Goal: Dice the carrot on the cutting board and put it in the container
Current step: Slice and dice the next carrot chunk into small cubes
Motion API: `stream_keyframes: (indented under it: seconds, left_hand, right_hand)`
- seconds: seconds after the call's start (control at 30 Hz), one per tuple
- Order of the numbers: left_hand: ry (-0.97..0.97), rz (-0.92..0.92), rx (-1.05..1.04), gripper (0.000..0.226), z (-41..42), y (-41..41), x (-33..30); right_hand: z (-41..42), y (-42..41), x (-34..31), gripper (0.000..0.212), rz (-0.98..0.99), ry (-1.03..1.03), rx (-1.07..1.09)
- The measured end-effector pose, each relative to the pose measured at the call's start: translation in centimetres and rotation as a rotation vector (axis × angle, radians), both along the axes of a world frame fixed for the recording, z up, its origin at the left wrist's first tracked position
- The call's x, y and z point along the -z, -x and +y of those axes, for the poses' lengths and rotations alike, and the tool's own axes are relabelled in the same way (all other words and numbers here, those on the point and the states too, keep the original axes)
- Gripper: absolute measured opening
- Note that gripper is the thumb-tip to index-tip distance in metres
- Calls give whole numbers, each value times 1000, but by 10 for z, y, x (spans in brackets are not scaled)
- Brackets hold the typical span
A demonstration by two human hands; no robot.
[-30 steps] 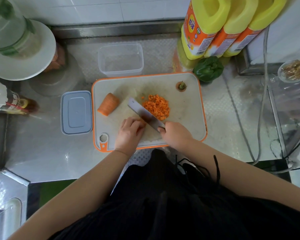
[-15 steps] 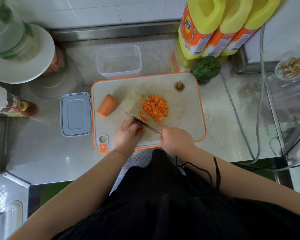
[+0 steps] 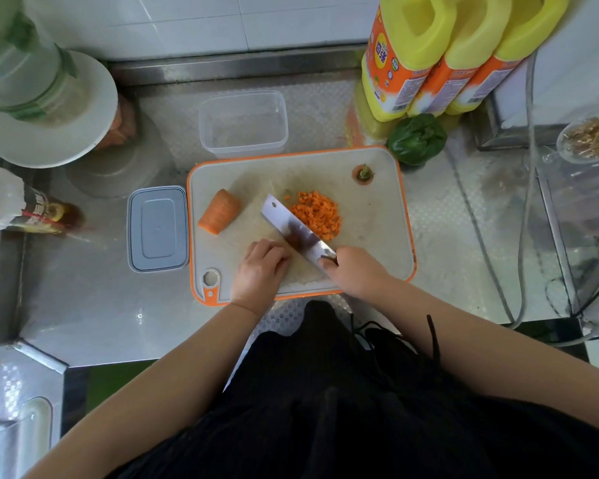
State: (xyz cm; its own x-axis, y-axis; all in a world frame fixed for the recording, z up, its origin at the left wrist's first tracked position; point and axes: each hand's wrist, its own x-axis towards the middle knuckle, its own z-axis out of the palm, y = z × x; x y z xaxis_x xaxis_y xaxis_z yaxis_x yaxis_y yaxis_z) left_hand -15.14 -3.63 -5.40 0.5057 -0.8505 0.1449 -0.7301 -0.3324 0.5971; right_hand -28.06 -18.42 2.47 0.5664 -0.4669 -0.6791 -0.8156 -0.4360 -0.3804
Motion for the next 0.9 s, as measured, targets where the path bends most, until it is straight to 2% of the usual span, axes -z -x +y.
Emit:
stream_keyframes:
  seconds: [0.37, 0.53, 0.67, 0.77, 0.9]
  left_hand:
    - [-13, -34, -41, 28, 4, -2, 0]
    - [20, -42, -47, 26, 6, -1, 4]
    - [37, -53, -39, 23, 6, -2, 7]
    - [37, -41, -39, 22, 6, -1, 7]
    - [34, -45, -19, 20, 5, -1, 3]
  right_hand:
    - [24, 10, -16, 28, -7, 178, -207]
    - [27, -2, -16, 13, 129, 169, -211]
    - [27, -17, -15, 16, 191, 121, -202]
    - [32, -13, -7, 18, 134, 138, -179]
    - [31, -7, -5, 34, 58, 123, -165]
